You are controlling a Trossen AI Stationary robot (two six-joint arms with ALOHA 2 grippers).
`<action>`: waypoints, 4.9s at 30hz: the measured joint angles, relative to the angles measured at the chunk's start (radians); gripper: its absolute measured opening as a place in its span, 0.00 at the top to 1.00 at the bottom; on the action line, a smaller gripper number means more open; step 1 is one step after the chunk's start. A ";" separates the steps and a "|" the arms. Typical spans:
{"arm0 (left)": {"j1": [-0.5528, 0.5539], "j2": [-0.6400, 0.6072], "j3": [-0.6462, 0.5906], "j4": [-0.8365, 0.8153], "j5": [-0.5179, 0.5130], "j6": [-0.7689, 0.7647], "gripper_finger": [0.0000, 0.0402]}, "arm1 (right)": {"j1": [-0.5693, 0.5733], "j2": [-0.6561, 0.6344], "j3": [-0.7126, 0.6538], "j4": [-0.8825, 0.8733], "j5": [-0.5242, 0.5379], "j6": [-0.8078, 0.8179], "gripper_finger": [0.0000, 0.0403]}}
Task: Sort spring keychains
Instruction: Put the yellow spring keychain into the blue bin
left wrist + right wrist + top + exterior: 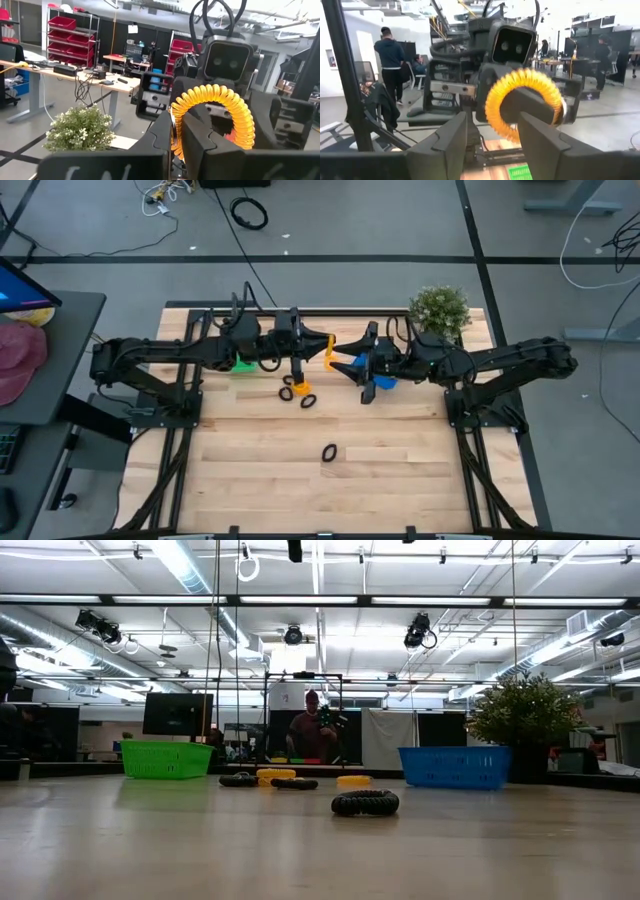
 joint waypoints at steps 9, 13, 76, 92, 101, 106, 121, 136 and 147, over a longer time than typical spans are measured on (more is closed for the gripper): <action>0.000 0.000 0.000 -0.003 -0.001 0.000 0.94 | -0.002 0.089 0.000 0.146 -0.003 0.006 0.57; -0.001 0.000 0.000 -0.003 -0.001 0.000 0.94 | -0.002 0.089 0.000 0.147 -0.003 0.006 0.62; -0.013 -0.311 0.001 -0.481 -0.184 0.132 0.50 | 0.163 -0.254 0.000 -0.284 0.155 0.159 0.91; -0.013 -0.307 0.001 -0.488 -0.207 0.131 0.50 | 0.288 -0.463 0.000 -0.660 0.474 0.214 0.89; -0.013 -0.307 0.001 -0.487 -0.280 0.132 0.50 | 0.206 -0.371 -0.001 -0.515 1.000 0.083 0.89; -0.013 -0.307 0.000 -0.488 -0.282 0.132 0.50 | 0.160 -0.344 -0.001 -0.485 1.029 0.034 0.89; -0.012 -0.306 0.000 -0.488 -0.289 0.132 0.50 | -0.279 -0.162 0.269 -0.937 0.423 0.195 0.89; -0.012 -0.306 0.000 -0.490 -0.289 0.132 0.50 | -0.489 0.102 0.367 -1.318 -0.065 0.259 0.89; -0.012 -0.306 0.000 -0.514 -0.289 0.132 0.50 | -0.496 0.354 0.367 -1.385 -0.207 0.164 0.89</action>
